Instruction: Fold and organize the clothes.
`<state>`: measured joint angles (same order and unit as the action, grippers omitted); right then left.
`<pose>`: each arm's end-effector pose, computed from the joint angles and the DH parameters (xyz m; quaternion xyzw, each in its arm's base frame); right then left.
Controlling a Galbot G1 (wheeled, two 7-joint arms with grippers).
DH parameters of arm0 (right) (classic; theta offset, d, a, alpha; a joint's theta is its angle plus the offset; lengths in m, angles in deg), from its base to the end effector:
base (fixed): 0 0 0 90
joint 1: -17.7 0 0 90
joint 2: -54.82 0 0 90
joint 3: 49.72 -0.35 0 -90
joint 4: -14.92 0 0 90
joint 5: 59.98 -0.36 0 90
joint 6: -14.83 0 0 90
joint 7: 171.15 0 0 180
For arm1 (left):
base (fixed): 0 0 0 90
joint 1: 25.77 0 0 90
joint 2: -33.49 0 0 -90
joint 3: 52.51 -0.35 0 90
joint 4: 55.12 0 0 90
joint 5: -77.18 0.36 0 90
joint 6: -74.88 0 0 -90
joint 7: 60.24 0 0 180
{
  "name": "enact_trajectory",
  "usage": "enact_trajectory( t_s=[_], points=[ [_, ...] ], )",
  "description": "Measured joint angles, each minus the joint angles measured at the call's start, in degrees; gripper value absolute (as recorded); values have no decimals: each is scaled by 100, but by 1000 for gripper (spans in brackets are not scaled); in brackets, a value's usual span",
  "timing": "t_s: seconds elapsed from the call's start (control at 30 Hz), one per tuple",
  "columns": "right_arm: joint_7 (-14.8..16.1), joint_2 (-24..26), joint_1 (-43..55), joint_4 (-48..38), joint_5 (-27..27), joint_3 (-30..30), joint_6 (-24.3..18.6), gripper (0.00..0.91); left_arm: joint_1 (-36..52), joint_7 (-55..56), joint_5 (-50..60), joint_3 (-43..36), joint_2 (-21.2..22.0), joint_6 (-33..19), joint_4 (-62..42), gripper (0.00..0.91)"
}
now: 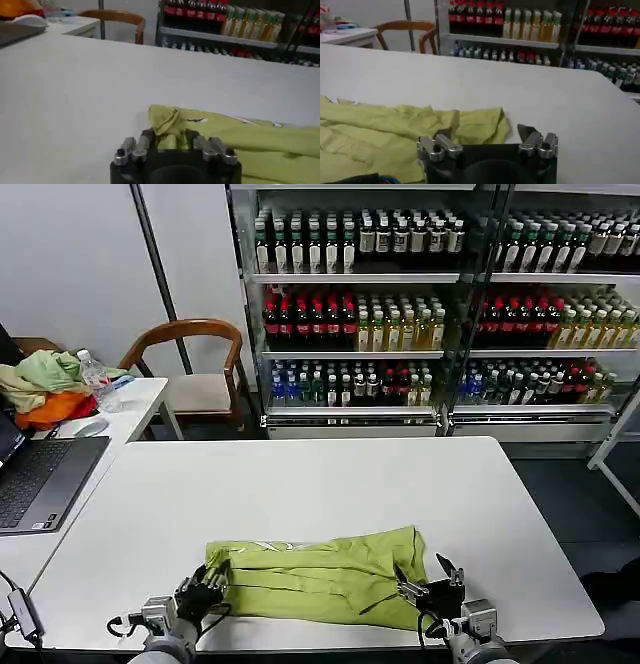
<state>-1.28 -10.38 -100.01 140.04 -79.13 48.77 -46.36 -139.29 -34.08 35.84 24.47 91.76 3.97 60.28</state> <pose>0.1890 -0.0205 -0.2664 0.0926 -0.9690 0.0463 0.2244 0.2088 0.0405 -0.3143 0.0031 -0.9620 0.0553 0.2675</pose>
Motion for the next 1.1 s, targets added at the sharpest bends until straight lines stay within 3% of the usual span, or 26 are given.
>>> enact_trajectory(
  t_s=[0.6,1.1],
  points=[
    [-13,157,235,-79,-39,-92,42,907,157,-190,400,236,-70,223,-37,30],
    [3,183,426,-88,-50,-91,41,907,-130,-251,685,2040,-577,842,-250,30]
  ],
)
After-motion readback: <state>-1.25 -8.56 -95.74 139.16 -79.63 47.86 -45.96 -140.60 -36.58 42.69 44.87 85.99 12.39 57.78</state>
